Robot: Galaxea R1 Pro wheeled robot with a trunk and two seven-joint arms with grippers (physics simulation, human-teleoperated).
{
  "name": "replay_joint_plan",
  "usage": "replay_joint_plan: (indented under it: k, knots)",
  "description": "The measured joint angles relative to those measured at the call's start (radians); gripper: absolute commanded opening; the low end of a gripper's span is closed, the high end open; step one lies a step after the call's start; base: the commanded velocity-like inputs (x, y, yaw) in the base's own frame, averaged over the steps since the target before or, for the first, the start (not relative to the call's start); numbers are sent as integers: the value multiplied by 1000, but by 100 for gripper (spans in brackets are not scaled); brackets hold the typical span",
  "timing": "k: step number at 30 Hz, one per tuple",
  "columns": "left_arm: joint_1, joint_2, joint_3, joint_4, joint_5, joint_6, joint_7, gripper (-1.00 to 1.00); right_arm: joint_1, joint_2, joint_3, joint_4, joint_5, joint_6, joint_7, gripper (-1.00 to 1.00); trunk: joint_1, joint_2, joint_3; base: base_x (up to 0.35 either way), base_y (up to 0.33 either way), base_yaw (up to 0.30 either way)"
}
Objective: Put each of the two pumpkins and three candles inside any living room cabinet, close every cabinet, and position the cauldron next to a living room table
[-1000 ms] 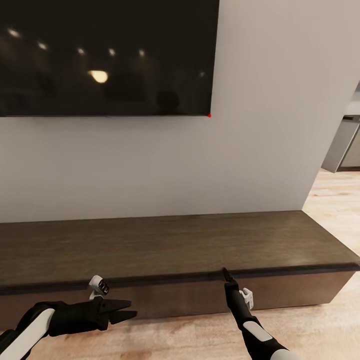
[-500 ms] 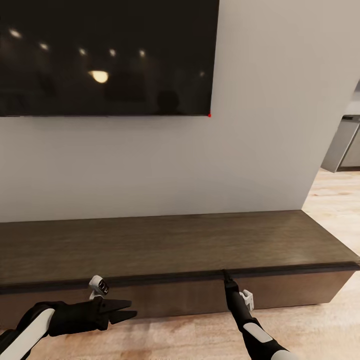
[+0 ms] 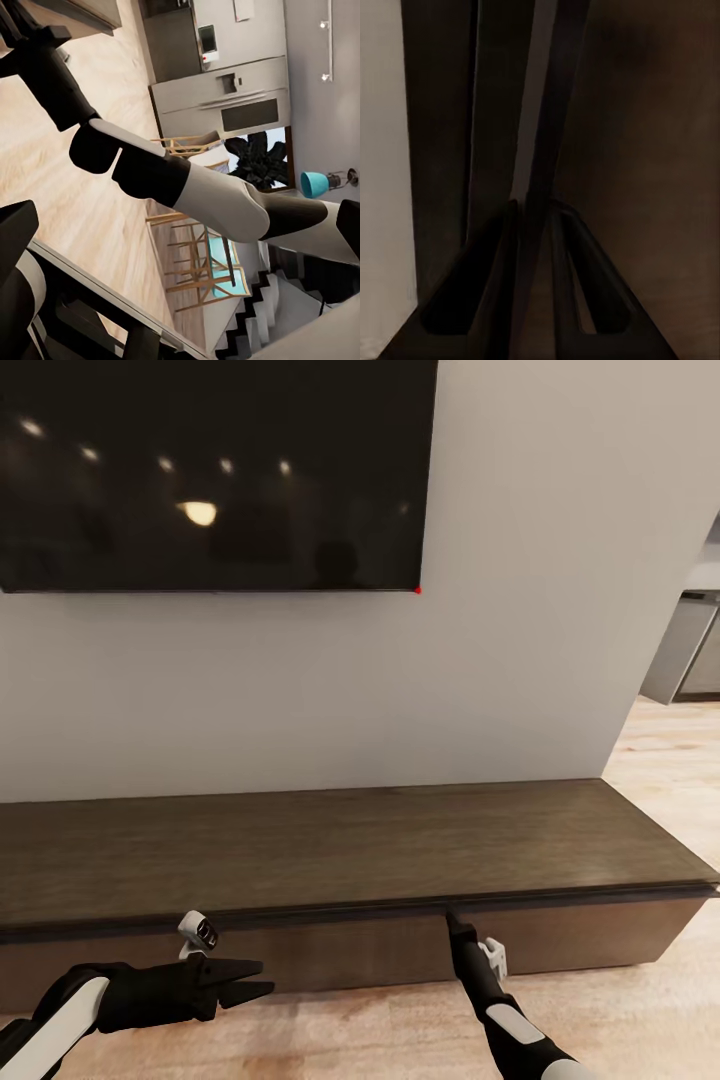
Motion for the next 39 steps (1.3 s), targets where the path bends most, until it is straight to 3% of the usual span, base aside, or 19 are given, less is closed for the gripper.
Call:
replay_joint_plan:
  k: [39]
  knots:
    - [0, 0, 0, 0, 0, 0, 0, 100, 0, 1, -3, -3, -2, 0, -3, -100, 0, 0, 0, -18, 0, 0]
